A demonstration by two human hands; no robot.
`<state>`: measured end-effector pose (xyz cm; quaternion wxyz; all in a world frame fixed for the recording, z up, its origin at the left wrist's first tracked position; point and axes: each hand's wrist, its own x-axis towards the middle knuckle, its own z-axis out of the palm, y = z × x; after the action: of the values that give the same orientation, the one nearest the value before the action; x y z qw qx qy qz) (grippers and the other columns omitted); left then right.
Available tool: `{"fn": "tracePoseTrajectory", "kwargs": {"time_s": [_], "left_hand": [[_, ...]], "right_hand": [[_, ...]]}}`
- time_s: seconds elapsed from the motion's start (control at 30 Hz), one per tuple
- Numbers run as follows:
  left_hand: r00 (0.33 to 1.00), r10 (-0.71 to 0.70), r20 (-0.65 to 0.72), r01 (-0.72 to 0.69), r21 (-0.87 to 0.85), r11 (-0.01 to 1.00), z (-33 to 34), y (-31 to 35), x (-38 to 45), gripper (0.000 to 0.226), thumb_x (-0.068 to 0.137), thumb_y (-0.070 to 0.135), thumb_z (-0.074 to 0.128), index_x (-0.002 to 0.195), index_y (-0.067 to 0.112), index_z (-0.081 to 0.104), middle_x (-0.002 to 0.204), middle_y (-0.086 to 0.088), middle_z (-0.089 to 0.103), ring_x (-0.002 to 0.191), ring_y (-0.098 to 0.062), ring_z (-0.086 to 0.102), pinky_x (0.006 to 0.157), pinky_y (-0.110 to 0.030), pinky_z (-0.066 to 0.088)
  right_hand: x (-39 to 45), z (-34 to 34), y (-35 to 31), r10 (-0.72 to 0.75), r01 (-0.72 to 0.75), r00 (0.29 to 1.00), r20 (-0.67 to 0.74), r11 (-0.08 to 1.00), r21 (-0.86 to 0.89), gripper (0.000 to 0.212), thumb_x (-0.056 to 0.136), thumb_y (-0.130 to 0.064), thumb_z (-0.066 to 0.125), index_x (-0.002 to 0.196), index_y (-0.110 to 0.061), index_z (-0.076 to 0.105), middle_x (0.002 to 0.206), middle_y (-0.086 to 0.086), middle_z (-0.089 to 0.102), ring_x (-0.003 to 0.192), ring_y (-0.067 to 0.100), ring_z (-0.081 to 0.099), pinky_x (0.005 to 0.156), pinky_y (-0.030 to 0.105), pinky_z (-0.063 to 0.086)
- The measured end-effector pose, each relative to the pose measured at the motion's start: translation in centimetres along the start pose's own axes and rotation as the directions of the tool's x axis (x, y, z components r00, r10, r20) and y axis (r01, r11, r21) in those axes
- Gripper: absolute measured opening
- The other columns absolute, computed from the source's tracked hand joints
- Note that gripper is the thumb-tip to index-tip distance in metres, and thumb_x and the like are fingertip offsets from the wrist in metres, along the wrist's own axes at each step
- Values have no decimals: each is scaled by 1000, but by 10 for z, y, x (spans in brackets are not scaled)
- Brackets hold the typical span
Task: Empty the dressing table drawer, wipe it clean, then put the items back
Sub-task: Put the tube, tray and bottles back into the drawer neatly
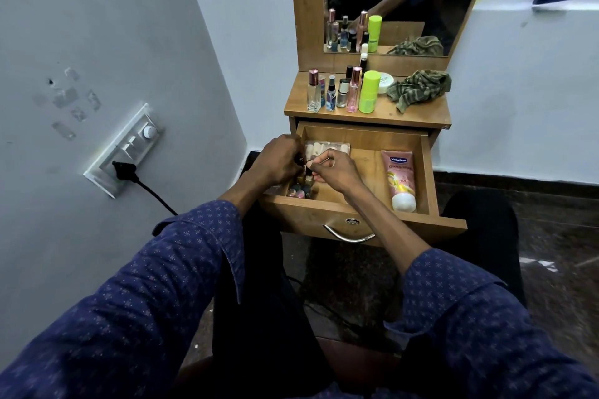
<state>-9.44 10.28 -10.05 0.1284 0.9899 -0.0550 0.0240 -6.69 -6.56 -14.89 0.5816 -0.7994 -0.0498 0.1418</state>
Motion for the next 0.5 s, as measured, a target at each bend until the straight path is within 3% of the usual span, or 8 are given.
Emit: {"fn": "tracePoseTrajectory", "kwargs": {"time_s": [0.2,0.33,0.4,0.5], "left_hand": [[1000,-4,-7,4,47,999,9,3,-3,32,78,23,85,102,12,67,106,-9,64,88,-32,65,68,-35,52],[1000,-8,6,7,54,999,9,3,-4,40,74,23,85,108,14,67,114,-8,61,92,-34,65,75,-44,59],[1000,-7,30,6,52,999,6,3,-3,43,72,23,86,111,15,68,118,-8,60,95,-35,66,78,-47,60],[998,5,70,-10,72,997,3,4,0,47,72,22,88,113,13,69,121,-10,59,97,-35,66,79,-47,60]], "right_hand": [[4,4,3,43,-43,998,36,999,12,24,86,-41,80,86,-21,66,89,3,76,93,25,74,94,50,60],[6,2,6,81,-81,997,-2,997,4,32,100,-44,62,82,-17,63,92,17,76,90,33,75,92,56,59],[6,0,5,141,-142,990,21,989,29,38,105,-45,53,97,-10,66,95,23,75,82,33,76,83,50,64],[4,-1,2,212,-224,971,110,969,104,46,107,-44,52,124,-2,61,92,17,73,76,27,76,67,32,64]]}}
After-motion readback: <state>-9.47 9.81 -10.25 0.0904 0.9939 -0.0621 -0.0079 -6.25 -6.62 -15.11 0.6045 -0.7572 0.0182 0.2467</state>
